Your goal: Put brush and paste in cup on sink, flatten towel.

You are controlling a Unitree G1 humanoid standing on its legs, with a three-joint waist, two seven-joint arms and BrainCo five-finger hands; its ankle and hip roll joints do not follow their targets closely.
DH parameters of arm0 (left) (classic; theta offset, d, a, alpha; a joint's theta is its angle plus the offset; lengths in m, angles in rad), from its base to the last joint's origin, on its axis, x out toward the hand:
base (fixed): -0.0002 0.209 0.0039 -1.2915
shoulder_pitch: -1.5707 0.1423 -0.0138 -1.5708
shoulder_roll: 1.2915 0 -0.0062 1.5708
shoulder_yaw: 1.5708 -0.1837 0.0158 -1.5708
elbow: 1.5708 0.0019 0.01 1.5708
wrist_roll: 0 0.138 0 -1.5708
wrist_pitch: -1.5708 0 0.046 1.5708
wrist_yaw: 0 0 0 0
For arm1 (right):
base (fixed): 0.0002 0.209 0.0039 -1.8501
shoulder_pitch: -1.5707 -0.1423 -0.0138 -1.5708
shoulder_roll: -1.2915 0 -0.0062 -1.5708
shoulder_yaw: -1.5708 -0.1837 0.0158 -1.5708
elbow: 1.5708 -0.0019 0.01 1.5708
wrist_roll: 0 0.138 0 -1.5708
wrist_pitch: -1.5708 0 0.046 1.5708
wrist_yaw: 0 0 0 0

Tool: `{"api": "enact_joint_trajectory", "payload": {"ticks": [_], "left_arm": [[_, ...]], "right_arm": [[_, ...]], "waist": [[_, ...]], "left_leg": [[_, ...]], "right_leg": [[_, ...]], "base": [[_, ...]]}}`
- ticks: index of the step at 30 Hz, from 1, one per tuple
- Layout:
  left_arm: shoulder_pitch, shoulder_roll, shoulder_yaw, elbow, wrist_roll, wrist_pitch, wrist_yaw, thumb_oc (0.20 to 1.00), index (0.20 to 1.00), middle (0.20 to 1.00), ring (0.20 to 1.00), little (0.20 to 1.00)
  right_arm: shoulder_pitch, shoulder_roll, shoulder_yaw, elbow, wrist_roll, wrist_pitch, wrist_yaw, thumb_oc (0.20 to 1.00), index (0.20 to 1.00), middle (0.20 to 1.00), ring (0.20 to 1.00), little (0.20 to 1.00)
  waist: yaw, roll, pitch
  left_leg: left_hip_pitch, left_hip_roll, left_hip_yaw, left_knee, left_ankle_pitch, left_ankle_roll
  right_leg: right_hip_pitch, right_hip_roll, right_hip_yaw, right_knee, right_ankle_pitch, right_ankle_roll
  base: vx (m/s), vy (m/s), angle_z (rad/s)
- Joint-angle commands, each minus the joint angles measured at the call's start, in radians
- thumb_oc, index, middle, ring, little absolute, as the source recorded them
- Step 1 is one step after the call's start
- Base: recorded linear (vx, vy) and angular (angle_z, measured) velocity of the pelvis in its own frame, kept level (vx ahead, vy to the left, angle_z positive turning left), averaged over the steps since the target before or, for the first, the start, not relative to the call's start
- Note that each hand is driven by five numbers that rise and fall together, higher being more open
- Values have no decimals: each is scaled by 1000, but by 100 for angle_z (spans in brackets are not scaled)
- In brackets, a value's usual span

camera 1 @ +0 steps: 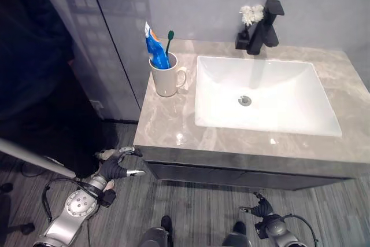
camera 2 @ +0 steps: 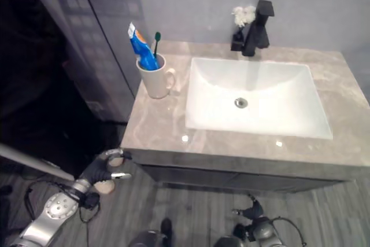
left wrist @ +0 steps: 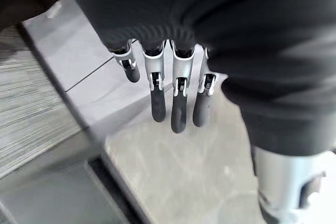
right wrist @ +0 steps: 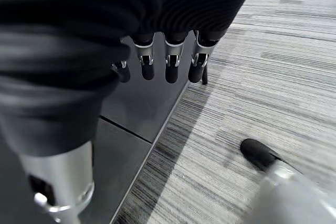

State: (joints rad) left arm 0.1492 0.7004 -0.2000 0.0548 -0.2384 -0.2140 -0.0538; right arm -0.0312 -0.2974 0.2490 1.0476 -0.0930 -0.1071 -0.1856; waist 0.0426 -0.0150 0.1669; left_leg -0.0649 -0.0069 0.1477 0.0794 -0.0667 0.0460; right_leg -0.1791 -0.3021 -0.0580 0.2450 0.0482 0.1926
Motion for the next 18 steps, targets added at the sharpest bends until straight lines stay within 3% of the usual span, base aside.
{"api": "enact_joint_trajectory", "payload": {"ticks": [1,4,5,10,18], "left_arm": [[19,20,58,-120,-102,-61,-21,1000,1000,1000,1000,1000],[37,25,70,-151,-125,-58,-35,1000,1000,1000,1000,1000],[49,30,82,-173,-129,-65,-44,1000,1000,1000,1000,1000],[92,31,119,-231,-163,-66,-48,1000,1000,1000,1000,1000],[96,21,173,-324,-212,-76,-31,1000,1000,1000,1000,1000]], "right_arm": [[-11,-57,13,45,10,-15,0,1000,1000,1000,1000,1000],[-7,-49,13,69,11,-12,6,1000,1000,1000,1000,1000],[-2,-41,1,109,26,-7,8,1000,1000,1000,1000,1000],[6,-21,-36,184,48,8,4,1000,1000,1000,1000,1000],[20,-11,-26,152,41,10,4,1000,1000,1000,1000,1000]], "waist": [[1,-6,-12],[-3,-13,-2],[9,-18,-8],[40,-13,-32],[43,-4,-44]], "left_leg": [[-1,6,-40,6,-16,-62],[0,3,-68,46,-32,-65],[1,2,-72,48,-35,-70],[2,14,-90,45,-30,-90],[11,16,-108,21,-17,-102]], "right_leg": [[13,127,-19,-131,3,-45],[17,134,16,-129,7,-38],[48,132,15,-185,18,-36],[118,139,-10,-257,18,-41],[150,133,-40,-281,12,-45]], "base": [[98,-62,25],[86,-89,55],[72,-126,64],[62,-120,21],[34,-73,21]]}}
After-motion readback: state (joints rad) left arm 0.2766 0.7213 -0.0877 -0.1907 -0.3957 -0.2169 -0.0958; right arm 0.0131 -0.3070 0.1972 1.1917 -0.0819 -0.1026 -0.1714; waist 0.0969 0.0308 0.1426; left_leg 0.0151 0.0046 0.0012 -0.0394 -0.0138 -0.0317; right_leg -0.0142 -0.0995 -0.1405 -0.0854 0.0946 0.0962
